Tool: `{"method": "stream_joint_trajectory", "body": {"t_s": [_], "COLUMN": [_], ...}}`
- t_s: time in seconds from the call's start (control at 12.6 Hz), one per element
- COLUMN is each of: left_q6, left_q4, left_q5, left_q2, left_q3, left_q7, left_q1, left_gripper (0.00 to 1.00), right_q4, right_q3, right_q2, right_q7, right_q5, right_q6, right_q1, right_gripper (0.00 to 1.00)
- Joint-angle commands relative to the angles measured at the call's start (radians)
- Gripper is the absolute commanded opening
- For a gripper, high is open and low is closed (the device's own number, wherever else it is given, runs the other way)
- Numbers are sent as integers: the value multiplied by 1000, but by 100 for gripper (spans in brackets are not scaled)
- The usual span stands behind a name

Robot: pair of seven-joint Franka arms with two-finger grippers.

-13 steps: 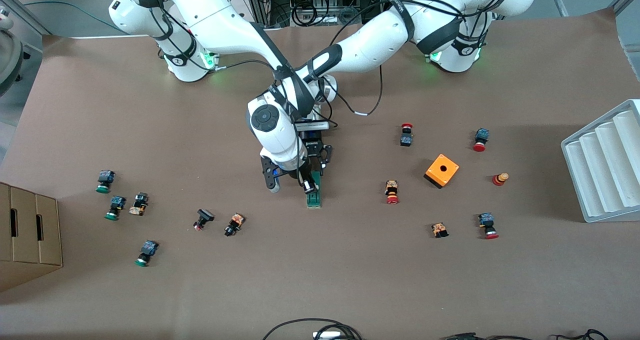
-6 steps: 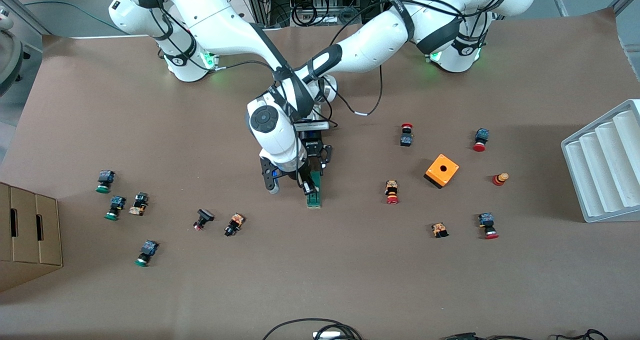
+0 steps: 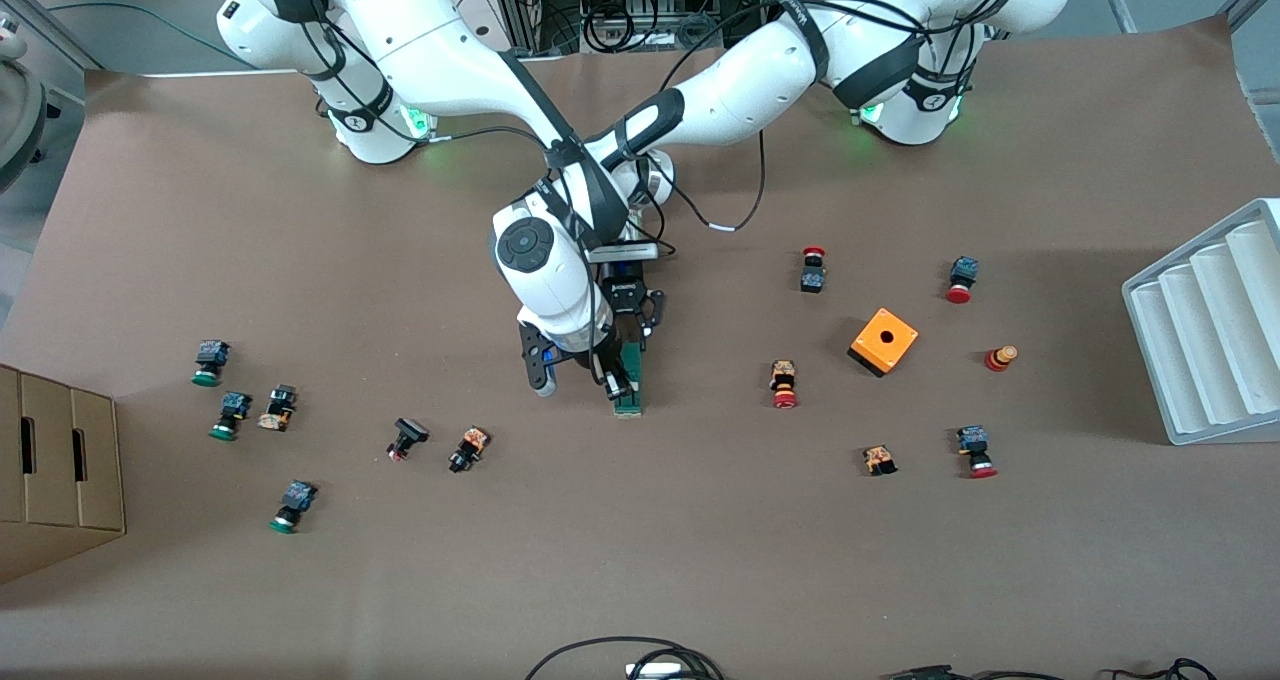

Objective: Close load switch with both arms
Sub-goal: 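Push the white lever down with the right gripper onto the switch body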

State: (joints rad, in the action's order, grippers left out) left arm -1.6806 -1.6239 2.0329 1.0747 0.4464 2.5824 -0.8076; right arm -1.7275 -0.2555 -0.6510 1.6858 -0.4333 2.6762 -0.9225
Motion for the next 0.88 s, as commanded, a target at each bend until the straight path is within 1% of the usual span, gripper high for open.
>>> {"method": "stream_joint_trajectory", "body": {"t_s": [0.0,0.32,0.8], "left_q6": [1,1,1], "left_q4": [26,26,24], "left_q5": [10,10,10], "left_q2": [37,37,37], "left_q3": [3,3,3], "left_q7": [-1,-1,-2], "left_q1": [-2,-2,-2], "left_gripper": [55,55,55], "right_q4": [59,65,127], "right_q3": [-5,-1,-1], "right_q2": [-52,-67,-122], "right_q7": [-20,-20,-21], "right_q5": [-22,-21,-19], "right_q6": [2,8,8], "right_q1": [10,28,47], "right_gripper": [24,24,24]}}
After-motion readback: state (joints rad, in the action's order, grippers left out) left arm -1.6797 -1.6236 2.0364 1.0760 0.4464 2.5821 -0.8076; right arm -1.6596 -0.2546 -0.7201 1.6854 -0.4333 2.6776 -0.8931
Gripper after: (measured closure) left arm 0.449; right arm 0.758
